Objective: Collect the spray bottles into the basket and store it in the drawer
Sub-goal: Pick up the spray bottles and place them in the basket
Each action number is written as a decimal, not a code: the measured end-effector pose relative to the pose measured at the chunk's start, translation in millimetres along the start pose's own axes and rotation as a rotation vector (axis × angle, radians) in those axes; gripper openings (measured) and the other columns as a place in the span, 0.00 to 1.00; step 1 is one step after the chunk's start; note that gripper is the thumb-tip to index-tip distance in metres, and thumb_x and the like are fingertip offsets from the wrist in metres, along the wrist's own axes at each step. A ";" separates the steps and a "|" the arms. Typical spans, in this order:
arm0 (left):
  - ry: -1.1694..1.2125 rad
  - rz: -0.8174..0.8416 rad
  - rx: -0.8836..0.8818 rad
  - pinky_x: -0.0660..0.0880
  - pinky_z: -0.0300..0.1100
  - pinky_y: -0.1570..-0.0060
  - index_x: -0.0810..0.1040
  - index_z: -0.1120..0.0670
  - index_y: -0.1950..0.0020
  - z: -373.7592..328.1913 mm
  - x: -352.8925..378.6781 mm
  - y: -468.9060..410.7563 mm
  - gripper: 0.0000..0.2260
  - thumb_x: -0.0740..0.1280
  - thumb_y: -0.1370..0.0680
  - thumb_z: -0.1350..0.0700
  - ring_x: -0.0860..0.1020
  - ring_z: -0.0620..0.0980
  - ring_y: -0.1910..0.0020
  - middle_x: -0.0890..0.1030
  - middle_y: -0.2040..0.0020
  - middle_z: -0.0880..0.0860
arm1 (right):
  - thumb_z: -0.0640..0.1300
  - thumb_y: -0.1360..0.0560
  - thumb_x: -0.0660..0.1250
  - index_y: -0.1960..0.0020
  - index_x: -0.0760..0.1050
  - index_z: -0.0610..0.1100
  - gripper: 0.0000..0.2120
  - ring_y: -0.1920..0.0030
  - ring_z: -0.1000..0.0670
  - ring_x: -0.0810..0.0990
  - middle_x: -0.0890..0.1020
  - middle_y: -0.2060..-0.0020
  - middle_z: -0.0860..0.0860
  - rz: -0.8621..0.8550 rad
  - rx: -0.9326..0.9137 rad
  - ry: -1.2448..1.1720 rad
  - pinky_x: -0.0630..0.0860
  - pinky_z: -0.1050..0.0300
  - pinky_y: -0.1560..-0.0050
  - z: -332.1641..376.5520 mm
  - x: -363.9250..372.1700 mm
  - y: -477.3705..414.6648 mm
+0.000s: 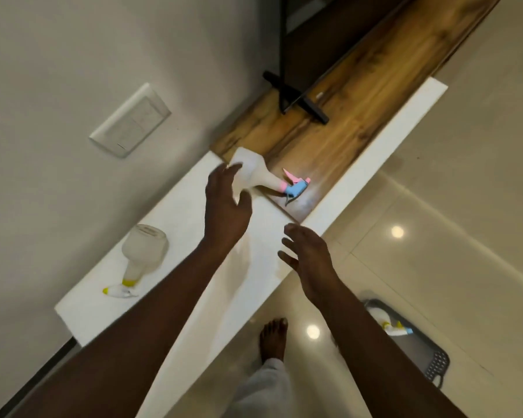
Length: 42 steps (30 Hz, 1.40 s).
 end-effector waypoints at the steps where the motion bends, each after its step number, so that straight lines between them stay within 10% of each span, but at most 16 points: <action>1: -0.062 0.027 0.032 0.68 0.40 0.27 0.69 0.51 0.20 0.8 0.9 -22.1 0.25 0.69 0.18 0.57 0.65 0.56 0.19 0.65 0.18 0.56 | 0.48 0.18 0.70 0.41 0.82 0.50 0.07 0.35 0.47 0.82 0.83 0.37 0.49 0.017 0.034 -0.072 0.83 0.46 0.36 2.6 14.2 -14.6; 6: -0.219 0.204 0.104 0.68 0.50 0.25 0.68 0.45 0.19 6.9 21.2 -105.8 0.26 0.68 0.17 0.47 0.60 0.58 0.17 0.58 0.15 0.56 | 0.47 0.16 0.67 0.36 0.78 0.46 0.10 0.38 0.44 0.82 0.81 0.39 0.46 0.045 0.190 -0.331 0.85 0.46 0.45 9.8 72.7 -74.2; 13: -0.216 0.323 0.070 0.68 0.40 0.30 0.76 0.50 0.25 39.9 48.2 -134.7 0.26 0.70 0.20 0.41 0.73 0.53 0.26 0.75 0.24 0.54 | 0.50 0.17 0.69 0.26 0.73 0.42 0.22 0.41 0.43 0.83 0.83 0.40 0.44 0.055 0.173 -0.533 0.85 0.47 0.50 8.3 108.3 -124.0; 20: -0.114 0.154 0.059 0.70 0.37 0.38 0.75 0.51 0.26 26.3 36.2 -87.9 0.27 0.69 0.21 0.39 0.75 0.47 0.34 0.77 0.28 0.52 | 0.48 0.16 0.67 0.24 0.71 0.46 0.21 0.31 0.39 0.80 0.80 0.30 0.43 0.086 0.037 -0.591 0.79 0.38 0.31 9.2 96.3 -105.3; 27: 0.129 0.164 -0.002 0.68 0.18 0.47 0.72 0.46 0.26 -31.3 53.7 29.2 0.26 0.69 0.22 0.38 0.74 0.40 0.37 0.74 0.30 0.45 | 0.47 0.17 0.69 0.28 0.75 0.45 0.19 0.33 0.42 0.83 0.82 0.32 0.41 0.051 -0.186 -0.442 0.80 0.39 0.31 20.5 -4.1 -4.8; 35: 0.268 0.458 -0.026 0.79 0.35 0.41 0.70 0.42 0.26 -79.3 150.7 202.7 0.27 0.68 0.24 0.39 0.77 0.39 0.34 0.76 0.31 0.40 | 0.40 0.22 0.75 0.26 0.74 0.51 0.26 0.34 0.48 0.84 0.82 0.32 0.51 -0.211 -0.236 -0.225 0.82 0.39 0.34 -39.4 -192.5 106.2; 42: 0.296 0.743 -0.057 0.73 0.26 0.36 0.65 0.37 0.23 -98.7 265.6 333.9 0.24 0.65 0.19 0.41 0.73 0.34 0.30 0.72 0.29 0.31 | 0.43 0.22 0.76 0.30 0.79 0.50 0.21 0.38 0.50 0.86 0.87 0.39 0.53 -0.389 -0.203 -0.085 0.81 0.39 0.33 -109.5 -344.4 156.7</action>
Point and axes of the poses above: each hand's wrist, its own y-axis away from the middle knuckle, its own x-axis out of the palm, z = x × y, the point moved 3 cm from there along -y, towards the middle knuckle
